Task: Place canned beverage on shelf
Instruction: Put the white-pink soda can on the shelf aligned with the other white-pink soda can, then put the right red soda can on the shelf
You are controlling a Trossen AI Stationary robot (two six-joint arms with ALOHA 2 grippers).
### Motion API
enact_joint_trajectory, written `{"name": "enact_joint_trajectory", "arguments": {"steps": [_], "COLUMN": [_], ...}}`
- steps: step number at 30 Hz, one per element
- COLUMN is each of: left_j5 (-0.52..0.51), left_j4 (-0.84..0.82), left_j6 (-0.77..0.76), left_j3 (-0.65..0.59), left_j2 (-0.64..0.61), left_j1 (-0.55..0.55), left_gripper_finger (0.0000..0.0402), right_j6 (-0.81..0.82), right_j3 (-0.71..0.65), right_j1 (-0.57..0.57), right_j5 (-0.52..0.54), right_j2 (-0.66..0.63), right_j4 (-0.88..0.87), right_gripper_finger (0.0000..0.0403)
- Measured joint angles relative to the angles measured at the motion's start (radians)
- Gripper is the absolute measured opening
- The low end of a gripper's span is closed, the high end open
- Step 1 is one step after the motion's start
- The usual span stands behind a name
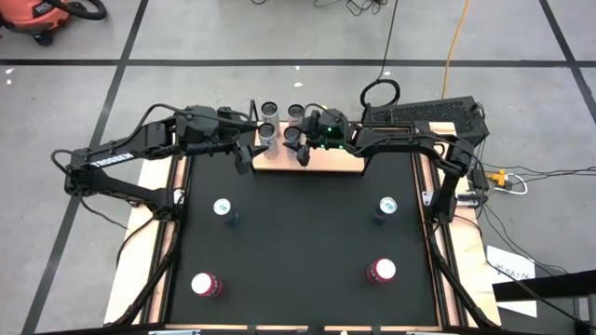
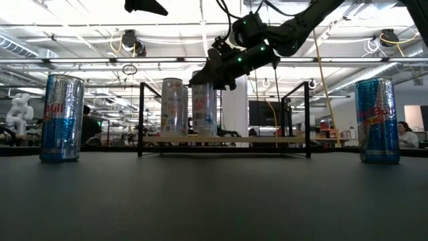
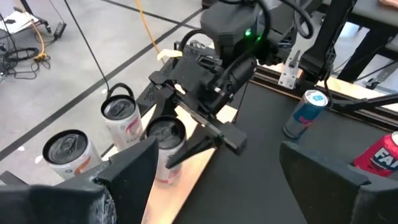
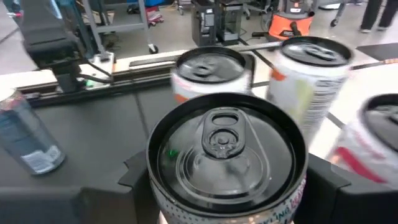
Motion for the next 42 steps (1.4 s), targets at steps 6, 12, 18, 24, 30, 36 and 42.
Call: {"name": "enact_joint_trajectory", "arguments": {"steps": [6,12,18,24,30,36,42], "left_j5": [-0.012,-0.012,-0.012,-0.012,-0.012,-0.012,-0.053], "left_j4": [0.003,0.006,0.012,0.012,0.011,0.010,0.001], "left_j6": [0.028,0.031,0.036,0.051,0.052,0.052,0.052], "left_j3": [0.000,0.000,0.000,0.000,0.000,0.000,-0.001], "left_j2": [0.000,0.000,0.000,0.000,0.000,0.000,-0.002], "left_j1": [0.013,0.023,0.023,0.023,0.023,0.023,0.023], "left_gripper_finger": [0.0334,0.0334,0.0334,0.0334,0.0334,0.0334,0.0334], "right_j6": [0.010,0.022,0.029,0.053,0.059,0.059,0.051], "right_j3": [0.000,0.000,0.000,0.001,0.001,0.001,0.001], "right_j1": [-0.028,-0.030,-0.031,-0.031,-0.031,-0.032,-0.032], "right_j5": [-0.013,-0.037,-0.059,-0.064,-0.064,-0.060,-0.053], "right_j2": [0.019,0.019,0.021,0.035,0.032,-0.059,-0.189], "right_j4": [0.021,0.012,0.003,0.010,0.006,-0.004,-0.089], "right_gripper_finger": [0.0243,0.0243,0.0249,0.0290,0.0304,0.0305,0.0306]}}
